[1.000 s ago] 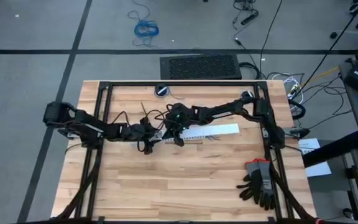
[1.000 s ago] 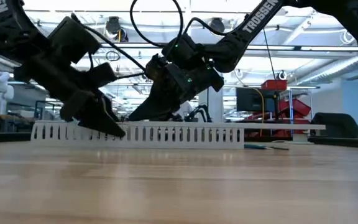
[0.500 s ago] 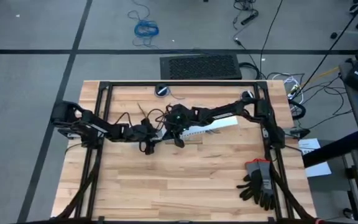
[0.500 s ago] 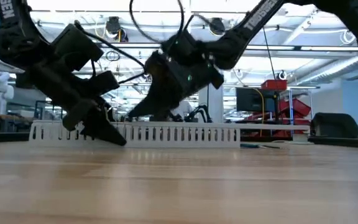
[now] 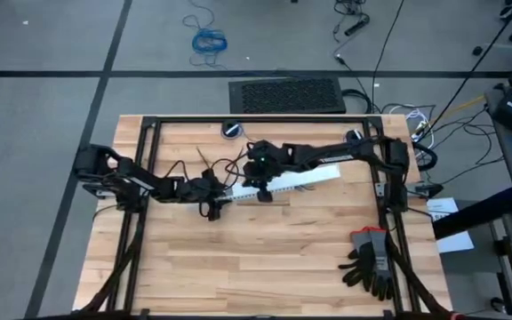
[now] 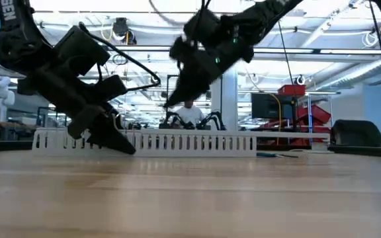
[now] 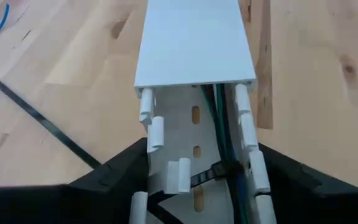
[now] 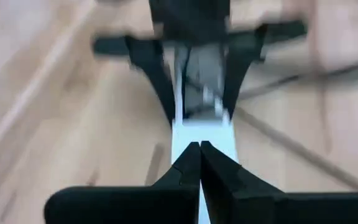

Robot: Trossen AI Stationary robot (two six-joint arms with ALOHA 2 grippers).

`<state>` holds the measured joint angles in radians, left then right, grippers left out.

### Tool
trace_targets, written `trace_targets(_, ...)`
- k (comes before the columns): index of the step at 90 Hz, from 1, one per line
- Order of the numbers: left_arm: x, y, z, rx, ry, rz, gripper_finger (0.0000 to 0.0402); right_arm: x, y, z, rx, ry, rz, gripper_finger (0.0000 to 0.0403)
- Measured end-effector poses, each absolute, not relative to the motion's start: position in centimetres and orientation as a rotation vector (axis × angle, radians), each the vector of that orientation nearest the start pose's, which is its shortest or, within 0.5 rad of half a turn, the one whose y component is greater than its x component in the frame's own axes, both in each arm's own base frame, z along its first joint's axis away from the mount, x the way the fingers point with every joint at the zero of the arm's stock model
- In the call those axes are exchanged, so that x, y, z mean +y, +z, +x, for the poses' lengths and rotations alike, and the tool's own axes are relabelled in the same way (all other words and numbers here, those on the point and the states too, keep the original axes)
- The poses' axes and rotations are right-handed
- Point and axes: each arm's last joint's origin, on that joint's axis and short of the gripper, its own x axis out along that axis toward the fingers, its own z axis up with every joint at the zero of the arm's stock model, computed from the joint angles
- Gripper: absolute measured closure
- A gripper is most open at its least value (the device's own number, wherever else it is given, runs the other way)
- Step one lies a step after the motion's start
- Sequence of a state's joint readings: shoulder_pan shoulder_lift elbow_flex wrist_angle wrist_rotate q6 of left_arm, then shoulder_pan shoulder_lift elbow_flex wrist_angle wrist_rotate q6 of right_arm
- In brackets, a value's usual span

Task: Ziptie cables
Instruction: Close the white cable duct tray the with white cable cover

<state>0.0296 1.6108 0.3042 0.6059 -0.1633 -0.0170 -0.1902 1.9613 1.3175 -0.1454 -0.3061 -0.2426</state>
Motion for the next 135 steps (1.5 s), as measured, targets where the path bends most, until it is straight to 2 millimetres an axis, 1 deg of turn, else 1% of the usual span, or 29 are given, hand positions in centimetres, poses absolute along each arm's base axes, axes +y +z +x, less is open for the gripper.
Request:
trace_targets(19,1.1,8.5,22.6,0.694,0.193,0.015,0.0162,-7.2,16.0,42.4,0.728,0.206,-0.017,0.0403)
trace_targets(31,1.1,8.5,22.6,0.691,0.194,0.003,0.0162,-7.3,14.8,43.2,0.686,0.208,-0.018,0.0403)
trace_targets(49,1.1,8.5,22.6,0.687,0.194,0.003,0.0162,-7.4,12.7,44.3,0.605,0.265,0.006,0.0403)
trace_targets(68,1.2,8.5,22.7,0.683,0.196,0.001,0.0162,-7.4,11.4,45.0,0.546,0.289,0.044,0.0403)
trace_targets(77,1.2,8.6,22.7,0.684,0.196,0.001,0.0162,-7.1,11.4,45.2,0.533,0.286,0.039,0.0403)
trace_targets(87,1.2,8.6,22.7,0.686,0.196,0.004,0.0162,-6.7,12.8,45.0,0.517,0.287,0.011,0.0403)
trace_targets(92,1.2,8.6,22.7,0.687,0.198,0.001,0.0162,-6.4,13.9,44.6,0.525,0.3,-0.001,0.0403)
trace_targets(96,1.2,8.5,22.7,0.689,0.202,-0.001,0.0162,-6.2,15.1,44.3,0.517,0.314,-0.019,0.0403)
trace_targets(104,1.2,8.5,22.7,0.694,0.204,0.0,0.0162,-6.0,18.4,43.5,0.487,0.322,-0.058,0.0403)
trace_targets(110,1.2,8.5,22.7,0.695,0.205,0.0,0.0162,-6.1,19.9,42.8,0.509,0.303,-0.084,0.0403)
trace_targets(121,1.2,8.5,22.7,0.695,0.207,0.001,0.0162,-6.5,19.9,41.7,0.624,0.263,-0.12,0.0403)
trace_targets(128,1.2,8.5,22.7,0.695,0.208,0.001,0.0162,-7.1,19.9,41.3,0.654,0.251,-0.113,0.0403)
trace_targets(135,1.2,8.5,22.7,0.695,0.208,0.001,0.0162,-7.8,18.9,41.1,0.704,0.237,-0.094,0.0403)
